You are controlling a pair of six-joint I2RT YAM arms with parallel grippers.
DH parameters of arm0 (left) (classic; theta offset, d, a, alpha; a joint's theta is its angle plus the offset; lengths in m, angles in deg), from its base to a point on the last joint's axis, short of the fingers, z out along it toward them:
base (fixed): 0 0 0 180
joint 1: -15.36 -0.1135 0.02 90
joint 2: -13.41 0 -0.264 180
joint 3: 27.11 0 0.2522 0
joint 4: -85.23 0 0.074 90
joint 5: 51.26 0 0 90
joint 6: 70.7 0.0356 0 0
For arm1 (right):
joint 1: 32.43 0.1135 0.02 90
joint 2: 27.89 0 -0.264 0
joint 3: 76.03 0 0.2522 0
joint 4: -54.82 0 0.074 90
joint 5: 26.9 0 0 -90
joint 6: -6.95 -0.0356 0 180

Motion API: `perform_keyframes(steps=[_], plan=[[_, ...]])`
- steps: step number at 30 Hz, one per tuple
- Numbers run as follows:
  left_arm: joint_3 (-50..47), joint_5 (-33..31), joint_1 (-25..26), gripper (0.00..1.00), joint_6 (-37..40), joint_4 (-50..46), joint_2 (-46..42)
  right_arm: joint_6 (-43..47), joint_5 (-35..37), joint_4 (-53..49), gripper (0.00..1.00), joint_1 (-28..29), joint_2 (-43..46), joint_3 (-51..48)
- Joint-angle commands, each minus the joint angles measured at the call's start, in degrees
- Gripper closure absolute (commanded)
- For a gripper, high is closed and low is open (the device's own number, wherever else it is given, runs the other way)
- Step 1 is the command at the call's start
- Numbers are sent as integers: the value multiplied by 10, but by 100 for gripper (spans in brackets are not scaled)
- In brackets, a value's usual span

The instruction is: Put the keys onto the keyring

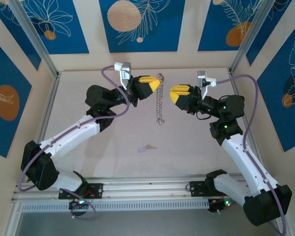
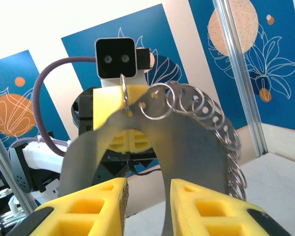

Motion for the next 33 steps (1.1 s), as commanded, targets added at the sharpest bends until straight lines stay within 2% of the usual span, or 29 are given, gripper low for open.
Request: perform_keyframes(steps=[1,5,9,15,18,27,33], plan=[[3,-6,8,100,12,-3,-1,0,2,12,69,5,-5,24],[20,11,7,100,58,-85,-10,11,3,-4,69,5,-4,29],[49,27,8,100,157,-238,-30,36,-10,-39,69,0,2,37],[102,29,8,100,311,-484,-47,111,-52,-148,66,-20,23,65],[127,27,8,100,365,-566,-50,118,-62,-169,66,-37,27,65],[197,50,8,100,468,-737,-33,124,-135,-192,63,-51,2,74],[221,71,8,100,493,-780,-20,122,-169,-191,63,-36,-21,80]])
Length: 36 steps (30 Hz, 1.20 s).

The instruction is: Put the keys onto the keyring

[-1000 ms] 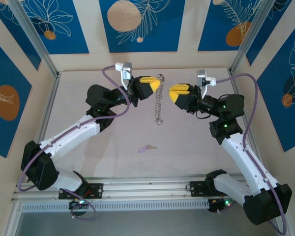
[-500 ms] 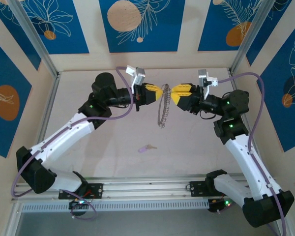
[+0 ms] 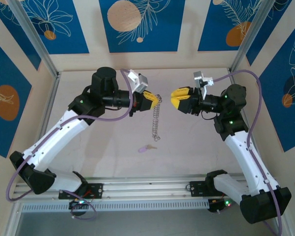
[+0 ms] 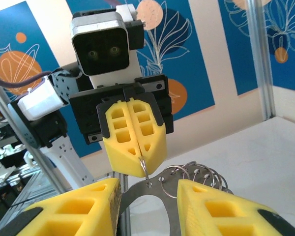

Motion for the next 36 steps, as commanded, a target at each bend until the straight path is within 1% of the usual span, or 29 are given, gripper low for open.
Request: perform_keyframes(steps=[1,9,22,28,31,33,35,36], plan=[[27,31,5,100,35,-42,9,14,-34,-11,63,15,-10,22],[45,44,6,100,48,-62,18,35,-29,-23,63,52,-34,25],[46,55,6,100,45,-53,20,33,-20,-12,65,68,-50,7],[46,55,6,100,42,-47,18,31,-20,-5,70,76,-60,3],[46,56,6,100,42,-46,16,30,-16,-3,77,76,-62,0],[46,55,6,100,42,-46,16,31,-13,-3,87,77,-61,-2],[45,54,5,100,39,-42,15,32,-13,-2,100,76,-62,-3],[44,54,6,100,36,-39,14,34,-10,-2,100,76,-62,-4]])
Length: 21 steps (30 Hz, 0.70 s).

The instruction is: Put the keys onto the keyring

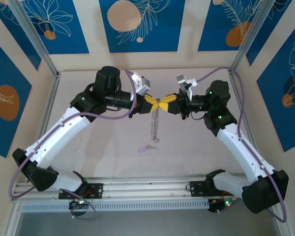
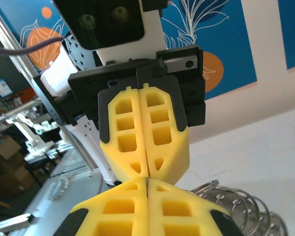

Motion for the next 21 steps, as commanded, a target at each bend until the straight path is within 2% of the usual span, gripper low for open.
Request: perform_keyframes(steps=[1,2,6,8,14,21], plan=[[17,21,7,100,-3,34,-7,5,19,1,100,2,0,-11],[15,11,7,98,-10,41,-10,2,27,7,100,1,0,-14],[-30,-73,5,65,-43,111,-45,-53,44,94,100,-21,2,-44],[-59,-108,1,55,-63,152,-67,-88,49,144,100,-32,-2,-55],[-117,-163,-5,51,-115,239,-102,-152,68,242,100,-39,-13,-67],[-165,-140,-8,55,-179,327,-81,-225,109,358,100,-37,-29,-74]])
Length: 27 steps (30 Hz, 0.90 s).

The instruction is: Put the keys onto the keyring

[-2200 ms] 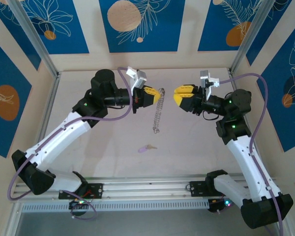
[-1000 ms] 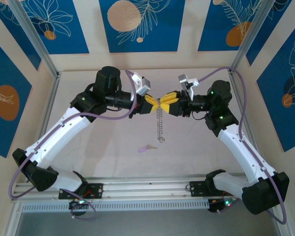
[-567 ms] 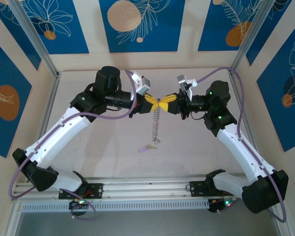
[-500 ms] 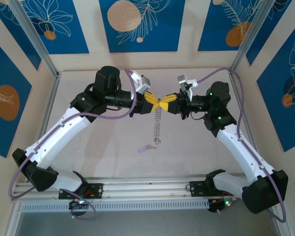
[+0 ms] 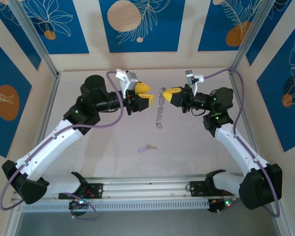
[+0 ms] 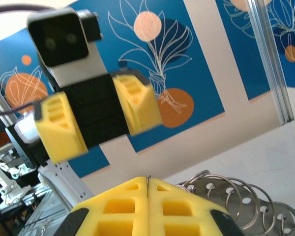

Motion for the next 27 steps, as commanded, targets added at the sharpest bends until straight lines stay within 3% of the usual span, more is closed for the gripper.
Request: perform_keyframes(steps=[1,9,27], plan=[[-24,8,-4,55,-57,85,15,-50,37,98,100,2,-5,-5],[-37,21,-4,57,-91,149,35,-54,49,111,100,13,-13,5],[-28,46,-6,57,-101,168,54,-50,45,105,100,18,-16,3]])
